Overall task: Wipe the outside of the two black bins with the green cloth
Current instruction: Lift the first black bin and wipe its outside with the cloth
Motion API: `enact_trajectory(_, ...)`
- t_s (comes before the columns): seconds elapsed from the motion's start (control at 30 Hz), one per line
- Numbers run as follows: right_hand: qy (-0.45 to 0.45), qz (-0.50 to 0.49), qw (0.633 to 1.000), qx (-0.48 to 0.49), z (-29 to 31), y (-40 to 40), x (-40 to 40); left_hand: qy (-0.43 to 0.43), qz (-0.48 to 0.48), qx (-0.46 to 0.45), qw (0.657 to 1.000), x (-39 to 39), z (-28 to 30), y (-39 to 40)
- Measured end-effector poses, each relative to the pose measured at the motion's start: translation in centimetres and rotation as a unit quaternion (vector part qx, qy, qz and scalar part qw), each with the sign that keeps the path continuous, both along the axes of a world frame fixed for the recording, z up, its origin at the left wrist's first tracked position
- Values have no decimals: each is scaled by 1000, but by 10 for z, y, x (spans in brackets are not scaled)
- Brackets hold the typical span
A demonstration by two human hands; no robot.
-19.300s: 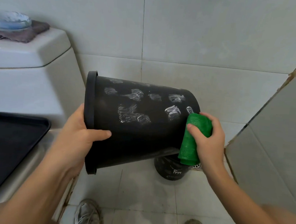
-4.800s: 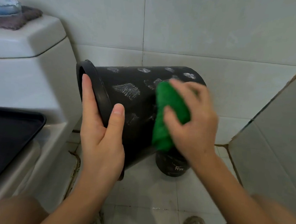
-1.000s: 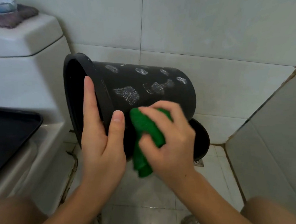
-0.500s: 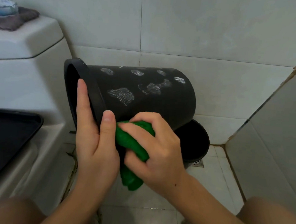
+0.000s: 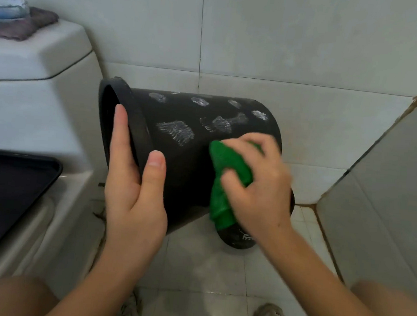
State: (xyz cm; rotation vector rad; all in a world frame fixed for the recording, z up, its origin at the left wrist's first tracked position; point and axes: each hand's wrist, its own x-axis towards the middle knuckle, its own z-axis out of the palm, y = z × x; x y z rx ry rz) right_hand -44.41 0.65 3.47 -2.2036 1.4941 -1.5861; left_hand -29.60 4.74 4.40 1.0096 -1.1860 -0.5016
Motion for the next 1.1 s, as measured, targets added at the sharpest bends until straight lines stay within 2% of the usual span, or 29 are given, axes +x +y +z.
enact_trajectory(0.07,46,72,995,-44,0,14,12,22,-15,-2,1000,0,-2,0)
enact_trajectory(0.13,54,75,995,-43,2,8,4,24,-13,-7,1000,2,-1,-1)
enact_trajectory(0.2,-7,-4,1000,7,5,-8,-14,23,-20,-2,1000,4,1,2)
enact_trajectory(0.27,-57,-100,990,78,8,-27,-34,13,-34,3,999,5,3,7)
enact_trajectory(0.37,-46,-149,984,91,6,-25,-32,2,-45,6,999,4,3,10)
enact_trajectory(0.5,21,-1,1000,-5,0,15,14,31,-49,-5,998,3,0,2)
enact_trajectory(0.57,39,44,998,-15,2,17,12,33,-43,-2,999,4,-2,1)
enact_trajectory(0.73,-72,-105,989,78,7,-16,-26,19,-48,10,999,1,-1,5)
enact_trajectory(0.8,-33,-78,995,53,5,-5,-13,23,-45,2,999,1,-1,3)
enact_trajectory(0.9,48,53,997,-19,0,21,9,55,-35,-8,998,3,-2,0)
enact_trajectory(0.93,60,70,995,-27,0,20,6,62,-31,-4,998,3,-2,-1)
enact_trajectory(1.0,35,24,999,-9,1,6,-11,67,-26,8,997,5,0,0)
enact_trajectory(1.1,-46,-110,991,65,6,-22,-45,44,-18,13,999,11,3,4)
